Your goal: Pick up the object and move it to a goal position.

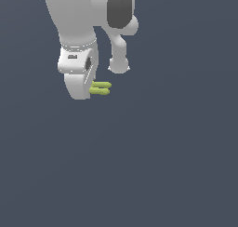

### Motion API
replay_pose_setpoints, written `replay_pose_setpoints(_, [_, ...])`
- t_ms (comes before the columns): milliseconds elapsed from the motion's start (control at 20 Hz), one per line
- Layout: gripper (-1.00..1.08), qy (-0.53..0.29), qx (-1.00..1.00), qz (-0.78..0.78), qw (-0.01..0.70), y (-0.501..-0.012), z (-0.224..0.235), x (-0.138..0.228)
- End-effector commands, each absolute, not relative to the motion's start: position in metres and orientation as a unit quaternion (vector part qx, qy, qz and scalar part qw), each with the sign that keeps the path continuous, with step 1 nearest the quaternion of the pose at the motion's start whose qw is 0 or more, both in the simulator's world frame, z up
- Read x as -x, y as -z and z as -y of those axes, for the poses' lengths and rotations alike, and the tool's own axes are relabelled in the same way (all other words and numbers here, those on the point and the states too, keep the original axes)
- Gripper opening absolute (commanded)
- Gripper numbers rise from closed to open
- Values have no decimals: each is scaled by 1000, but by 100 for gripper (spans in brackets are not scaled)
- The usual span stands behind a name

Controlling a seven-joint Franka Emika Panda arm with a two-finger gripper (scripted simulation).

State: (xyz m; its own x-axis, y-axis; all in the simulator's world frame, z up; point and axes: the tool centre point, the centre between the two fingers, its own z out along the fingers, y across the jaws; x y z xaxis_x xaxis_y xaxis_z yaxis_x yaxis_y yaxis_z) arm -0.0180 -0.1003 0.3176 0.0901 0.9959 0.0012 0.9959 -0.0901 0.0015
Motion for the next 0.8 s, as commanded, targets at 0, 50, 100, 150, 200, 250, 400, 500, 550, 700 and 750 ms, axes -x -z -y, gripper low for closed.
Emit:
replay_pose_setpoints(0, [-100, -1, -738, -675, 0, -345, 101, 19])
replay_pose_setpoints(50, [-100, -1, -738, -674, 0, -354, 102, 19])
replay_pose_setpoints(100, [-100, -1, -738, -674, 0, -364, 102, 19])
replay_pose_setpoints(150, [-100, -1, -739, -674, 0, -372, 103, 19])
replay_pose_setpoints(200, [-100, -1, -739, -674, 0, -380, 103, 19])
replay_pose_setpoints(250, [-100, -1, -739, -674, 0, -387, 104, 19])
replay_pose_setpoints(400, [-100, 0, -739, -674, 0, -405, 105, 19])
replay_pose_setpoints(500, [-100, 0, -739, -674, 0, -415, 106, 19])
replay_pose_setpoints(550, [-100, 0, -739, -673, 0, -419, 106, 18])
replay_pose_setpoints(700, [-100, 0, -739, -673, 0, -427, 107, 18])
replay_pose_setpoints(750, [-100, 0, -739, -673, 0, -429, 107, 18])
